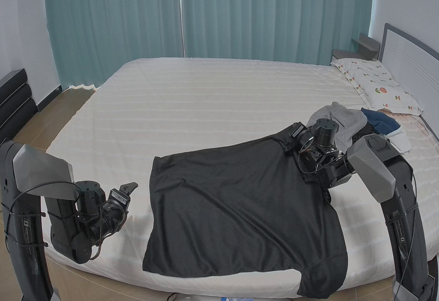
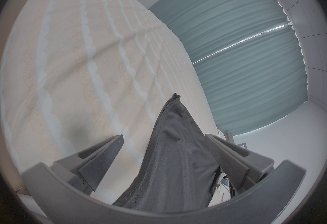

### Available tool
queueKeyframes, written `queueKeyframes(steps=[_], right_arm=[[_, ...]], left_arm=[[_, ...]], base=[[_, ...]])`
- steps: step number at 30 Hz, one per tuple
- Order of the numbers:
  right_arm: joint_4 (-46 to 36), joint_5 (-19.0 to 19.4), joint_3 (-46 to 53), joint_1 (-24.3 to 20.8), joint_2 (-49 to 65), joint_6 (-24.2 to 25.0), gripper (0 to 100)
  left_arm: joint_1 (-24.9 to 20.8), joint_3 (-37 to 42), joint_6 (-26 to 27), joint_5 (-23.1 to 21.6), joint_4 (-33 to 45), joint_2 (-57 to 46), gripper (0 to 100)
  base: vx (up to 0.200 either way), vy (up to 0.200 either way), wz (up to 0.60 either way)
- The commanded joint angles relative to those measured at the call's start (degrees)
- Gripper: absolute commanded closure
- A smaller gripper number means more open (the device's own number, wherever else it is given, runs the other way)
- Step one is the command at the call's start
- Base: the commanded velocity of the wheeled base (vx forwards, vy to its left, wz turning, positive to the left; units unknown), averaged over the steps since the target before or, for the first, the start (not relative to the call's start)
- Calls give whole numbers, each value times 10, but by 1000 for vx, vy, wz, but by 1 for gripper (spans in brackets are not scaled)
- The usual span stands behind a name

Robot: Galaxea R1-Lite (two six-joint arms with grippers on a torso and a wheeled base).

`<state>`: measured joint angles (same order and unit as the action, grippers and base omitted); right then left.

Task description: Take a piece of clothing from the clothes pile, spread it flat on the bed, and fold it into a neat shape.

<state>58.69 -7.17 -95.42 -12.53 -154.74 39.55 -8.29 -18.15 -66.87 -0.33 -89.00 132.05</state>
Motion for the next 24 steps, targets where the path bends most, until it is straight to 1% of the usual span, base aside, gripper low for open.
queueKeyframes(steps=[1, 4, 6, 8, 9, 12, 14, 16, 17, 20, 22, 23, 24], right_arm=[[-8, -11, -94, 8, -69, -3, 100], [-45, -21, -166, 8, -122, -28, 100], [-62, -30, -192, 10, -140, -47, 100], [-68, -29, -192, 12, -141, -49, 100], [-68, -29, -192, 12, -141, -49, 0], [-63, -27, -182, 14, -130, -47, 0], [-61, -26, -154, 15, -108, -44, 0], [-58, -21, -112, 20, -78, -25, 0], [-57, -14, -86, 21, -56, -3, 0], [-53, 21, -11, 26, -3, 30, 0], [-35, 50, 41, 36, 35, 38, 0], [-33, 52, 45, 37, 37, 39, 0], [-16, 80, 95, 44, 68, 40, 0]], left_arm=[[-1, 0, 0, 0, -7, 2, 0], [-1, 0, 0, 1, -7, 2, 0], [-1, 0, 0, 1, -7, 2, 0], [-1, 0, 0, 1, -7, 2, 0], [-1, 0, 0, 1, -7, 2, 0], [-1, 0, 0, 1, -7, 2, 0], [-1, 0, 0, 1, -7, 2, 0], [-1, 0, 0, 1, -7, 2, 0], [-1, 0, 0, 1, -7, 2, 0], [-1, 0, -1, 1, -7, 2, 0], [-1, 0, 0, 1, -7, 2, 0], [-1, 0, 0, 1, -7, 2, 0], [-1, 0, -1, 1, -7, 2, 0]], base=[[0, 0, 0], [0, 0, 0], [0, 0, 0], [0, 0, 0], [0, 0, 0], [0, 0, 0], [0, 0, 0], [0, 0, 0], [0, 0, 0], [0, 0, 0], [0, 0, 0], [0, 0, 0], [0, 0, 0]])
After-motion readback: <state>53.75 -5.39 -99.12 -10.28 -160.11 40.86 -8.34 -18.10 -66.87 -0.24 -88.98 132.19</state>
